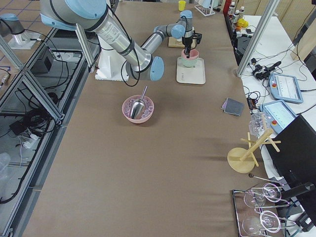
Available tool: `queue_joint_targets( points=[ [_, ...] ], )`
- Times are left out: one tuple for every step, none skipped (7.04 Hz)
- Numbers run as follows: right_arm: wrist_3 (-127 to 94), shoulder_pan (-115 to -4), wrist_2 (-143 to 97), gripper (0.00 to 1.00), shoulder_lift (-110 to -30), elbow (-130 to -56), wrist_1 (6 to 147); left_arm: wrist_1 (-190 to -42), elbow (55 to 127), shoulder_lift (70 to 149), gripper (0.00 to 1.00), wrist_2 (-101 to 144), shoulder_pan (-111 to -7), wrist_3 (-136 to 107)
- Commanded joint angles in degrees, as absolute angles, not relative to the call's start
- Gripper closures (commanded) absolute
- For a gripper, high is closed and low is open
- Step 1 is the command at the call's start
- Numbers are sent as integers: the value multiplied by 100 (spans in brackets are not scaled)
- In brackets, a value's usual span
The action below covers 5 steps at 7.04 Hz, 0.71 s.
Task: Stack pink bowl on green and place spoon
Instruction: 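Lower the pink bowl into the green bowl and open the right gripper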
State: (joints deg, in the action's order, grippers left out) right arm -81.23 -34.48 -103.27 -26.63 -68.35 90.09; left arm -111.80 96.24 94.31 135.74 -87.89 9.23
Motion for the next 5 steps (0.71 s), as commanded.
queue_joint_targets(
  points=[
    [-8121,-3410,-10327,100,-2672,-6820,9009,-11180,9624,9422,2,13570,-8789,923],
    [-8121,-3401,-10327,100,-2672,-6820,9009,-11180,9624,9431,2,13570,-8789,923],
    [-8121,-3393,-10318,100,-2672,-6812,9009,-11180,9624,9422,2,13570,-8789,932],
    [-8112,-3393,-10292,100,-2672,-6812,9009,-11180,9624,9422,2,13570,-8789,932],
    [-8121,-3393,-10170,100,-2663,-6812,9009,-11180,9624,9422,2,13570,-8789,923]
  ],
)
